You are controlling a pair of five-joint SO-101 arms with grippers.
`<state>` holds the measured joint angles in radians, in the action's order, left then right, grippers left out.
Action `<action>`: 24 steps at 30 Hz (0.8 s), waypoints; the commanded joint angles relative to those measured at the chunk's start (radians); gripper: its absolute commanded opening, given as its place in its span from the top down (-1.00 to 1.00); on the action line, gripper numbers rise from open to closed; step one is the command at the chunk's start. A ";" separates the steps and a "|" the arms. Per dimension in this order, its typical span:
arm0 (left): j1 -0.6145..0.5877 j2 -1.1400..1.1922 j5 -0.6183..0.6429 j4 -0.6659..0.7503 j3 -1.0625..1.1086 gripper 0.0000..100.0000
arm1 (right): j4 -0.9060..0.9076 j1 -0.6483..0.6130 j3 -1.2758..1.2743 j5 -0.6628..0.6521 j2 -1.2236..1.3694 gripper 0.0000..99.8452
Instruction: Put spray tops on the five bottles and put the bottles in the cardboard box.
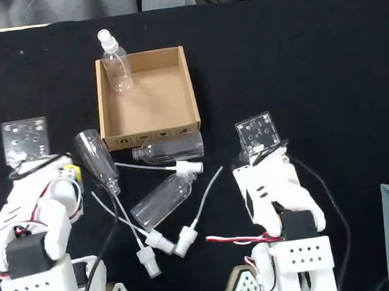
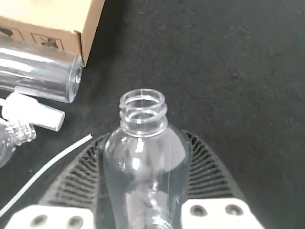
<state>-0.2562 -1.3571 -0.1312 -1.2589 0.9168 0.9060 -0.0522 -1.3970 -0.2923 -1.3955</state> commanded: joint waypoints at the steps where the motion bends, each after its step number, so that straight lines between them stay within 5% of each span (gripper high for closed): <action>1: 0.096 -0.005 -0.069 -0.107 -0.150 0.83 | -0.044 0.021 0.005 0.008 -0.030 0.82; 24: 0.633 0.324 -0.242 -0.483 -0.337 0.83 | -0.046 0.084 0.004 0.049 -0.031 0.82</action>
<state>0.2931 -1.0671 -0.3521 -1.7254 0.6084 0.8892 -0.0307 -1.4016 -0.2601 -1.3986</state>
